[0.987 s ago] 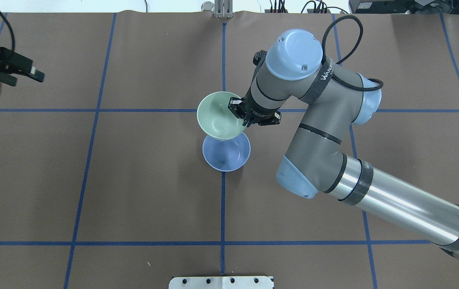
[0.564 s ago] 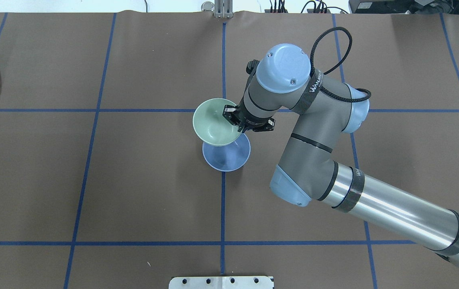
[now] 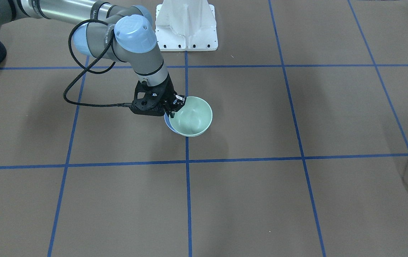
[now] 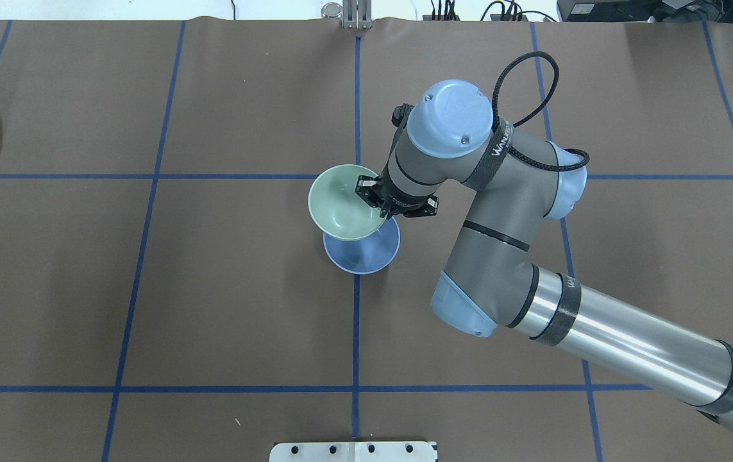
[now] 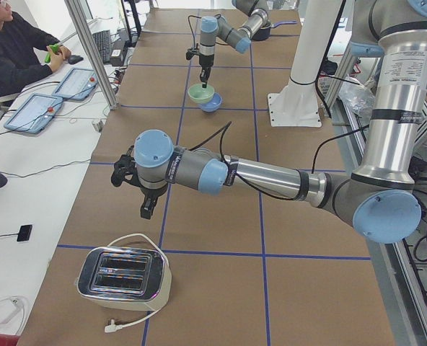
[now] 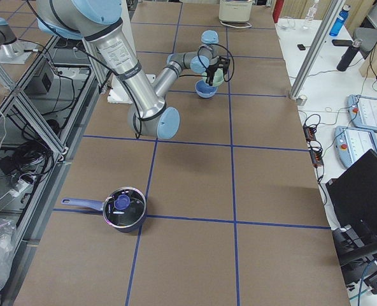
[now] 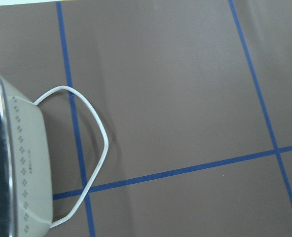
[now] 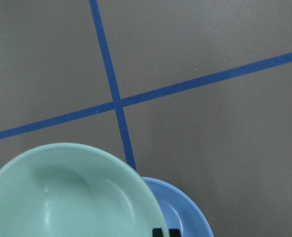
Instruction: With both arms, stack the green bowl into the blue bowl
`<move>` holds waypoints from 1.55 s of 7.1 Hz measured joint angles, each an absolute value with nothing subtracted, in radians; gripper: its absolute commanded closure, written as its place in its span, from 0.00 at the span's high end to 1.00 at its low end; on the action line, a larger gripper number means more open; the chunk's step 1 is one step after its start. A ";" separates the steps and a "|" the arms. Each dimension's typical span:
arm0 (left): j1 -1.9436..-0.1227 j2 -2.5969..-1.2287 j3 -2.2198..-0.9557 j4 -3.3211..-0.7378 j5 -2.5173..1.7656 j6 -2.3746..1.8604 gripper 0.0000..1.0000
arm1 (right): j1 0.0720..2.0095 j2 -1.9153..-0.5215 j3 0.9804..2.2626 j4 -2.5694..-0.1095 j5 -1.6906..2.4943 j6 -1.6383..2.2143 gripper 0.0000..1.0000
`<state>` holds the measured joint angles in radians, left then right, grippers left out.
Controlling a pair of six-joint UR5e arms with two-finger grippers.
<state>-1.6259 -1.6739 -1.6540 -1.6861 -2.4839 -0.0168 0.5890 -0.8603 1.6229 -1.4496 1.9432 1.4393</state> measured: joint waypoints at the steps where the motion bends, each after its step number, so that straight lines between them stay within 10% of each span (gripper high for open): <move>1: -1.630 -1.672 -1.647 -1.684 -2.477 -0.008 0.98 | 0.587 -0.871 1.629 -1.450 1.942 1.437 0.00; 11: -1.632 -1.671 -1.629 -1.683 -2.470 -0.006 0.98 | 0.502 -0.960 1.699 -1.446 1.879 1.444 0.00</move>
